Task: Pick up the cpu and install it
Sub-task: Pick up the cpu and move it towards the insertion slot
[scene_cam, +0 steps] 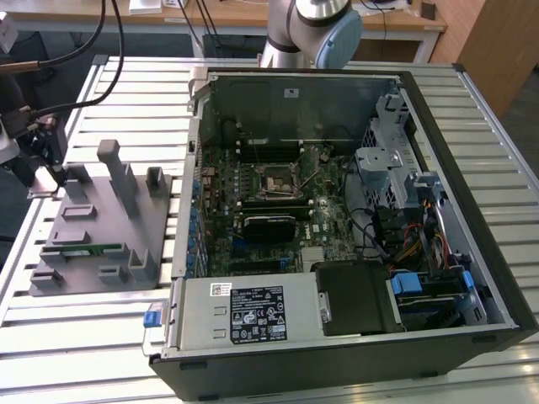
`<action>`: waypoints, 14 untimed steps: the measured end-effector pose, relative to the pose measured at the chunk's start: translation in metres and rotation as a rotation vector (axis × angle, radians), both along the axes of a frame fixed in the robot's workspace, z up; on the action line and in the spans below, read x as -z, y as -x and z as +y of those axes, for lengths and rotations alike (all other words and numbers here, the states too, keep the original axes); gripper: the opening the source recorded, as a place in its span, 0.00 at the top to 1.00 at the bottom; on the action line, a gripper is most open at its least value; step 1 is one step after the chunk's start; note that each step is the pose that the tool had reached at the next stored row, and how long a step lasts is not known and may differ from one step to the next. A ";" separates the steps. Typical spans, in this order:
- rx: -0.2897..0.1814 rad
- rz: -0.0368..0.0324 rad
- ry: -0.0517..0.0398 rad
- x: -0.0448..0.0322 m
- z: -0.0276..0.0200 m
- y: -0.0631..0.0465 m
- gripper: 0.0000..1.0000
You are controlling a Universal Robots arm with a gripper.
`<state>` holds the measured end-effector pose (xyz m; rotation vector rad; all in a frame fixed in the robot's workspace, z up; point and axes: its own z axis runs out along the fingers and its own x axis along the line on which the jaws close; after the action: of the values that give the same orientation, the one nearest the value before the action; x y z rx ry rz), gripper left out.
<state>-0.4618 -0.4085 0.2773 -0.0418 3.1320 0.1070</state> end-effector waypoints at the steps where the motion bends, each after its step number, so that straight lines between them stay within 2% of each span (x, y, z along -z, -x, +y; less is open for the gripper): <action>1: 0.000 -0.0001 0.0000 -0.0009 0.0000 0.000 0.47; 9: 0.000 0.0000 0.0000 -0.0091 0.0004 0.000 0.47; 10: 0.000 0.0000 0.0000 -0.0143 0.0004 0.000 0.47; 14: 0.000 0.0001 0.0000 -0.0199 0.0004 0.000 0.47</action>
<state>-0.4617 -0.4080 0.2971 -0.0418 3.1321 0.1070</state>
